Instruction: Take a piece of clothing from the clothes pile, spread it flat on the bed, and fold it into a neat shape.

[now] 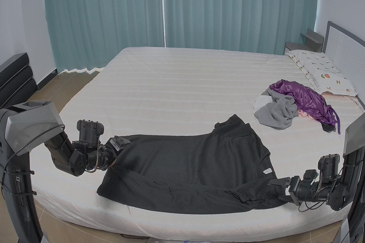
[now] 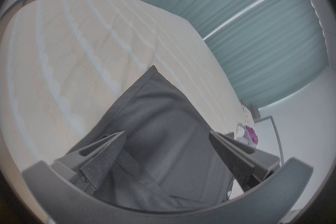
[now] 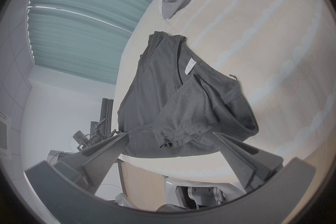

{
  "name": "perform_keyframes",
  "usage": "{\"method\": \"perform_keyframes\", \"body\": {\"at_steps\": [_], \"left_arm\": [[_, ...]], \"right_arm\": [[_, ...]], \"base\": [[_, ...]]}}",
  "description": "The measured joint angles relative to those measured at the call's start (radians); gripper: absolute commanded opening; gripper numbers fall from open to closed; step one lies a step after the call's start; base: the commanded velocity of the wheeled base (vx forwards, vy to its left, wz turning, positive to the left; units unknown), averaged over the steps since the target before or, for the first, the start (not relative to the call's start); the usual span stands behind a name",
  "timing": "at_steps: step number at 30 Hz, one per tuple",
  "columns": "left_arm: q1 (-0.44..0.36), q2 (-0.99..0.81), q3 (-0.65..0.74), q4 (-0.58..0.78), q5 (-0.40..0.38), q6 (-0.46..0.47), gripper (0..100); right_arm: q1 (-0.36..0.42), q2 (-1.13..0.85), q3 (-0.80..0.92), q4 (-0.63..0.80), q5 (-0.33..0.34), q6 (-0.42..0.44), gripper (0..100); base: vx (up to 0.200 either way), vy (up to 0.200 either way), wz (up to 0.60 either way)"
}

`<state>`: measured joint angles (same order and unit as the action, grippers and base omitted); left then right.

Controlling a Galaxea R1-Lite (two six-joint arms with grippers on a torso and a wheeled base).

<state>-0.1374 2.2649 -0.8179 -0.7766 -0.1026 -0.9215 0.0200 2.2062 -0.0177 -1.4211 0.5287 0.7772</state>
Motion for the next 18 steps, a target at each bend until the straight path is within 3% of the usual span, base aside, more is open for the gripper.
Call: {"method": "perform_keyframes", "body": {"at_steps": [9, 18], "left_arm": [[0.039, -0.018, 0.055, -0.008, -0.04, 0.189, 100], [0.039, 0.023, 0.069, -0.013, -0.038, 0.275, 100]], "right_arm": [[0.0, 0.0, 0.0, 0.0, 0.0, 0.0, 100], [0.001, 0.0, 0.0, 0.001, 0.0, 0.0, 100]], "base": [[0.0, 0.0, 0.0], [0.0, 0.0, 0.0]]}}
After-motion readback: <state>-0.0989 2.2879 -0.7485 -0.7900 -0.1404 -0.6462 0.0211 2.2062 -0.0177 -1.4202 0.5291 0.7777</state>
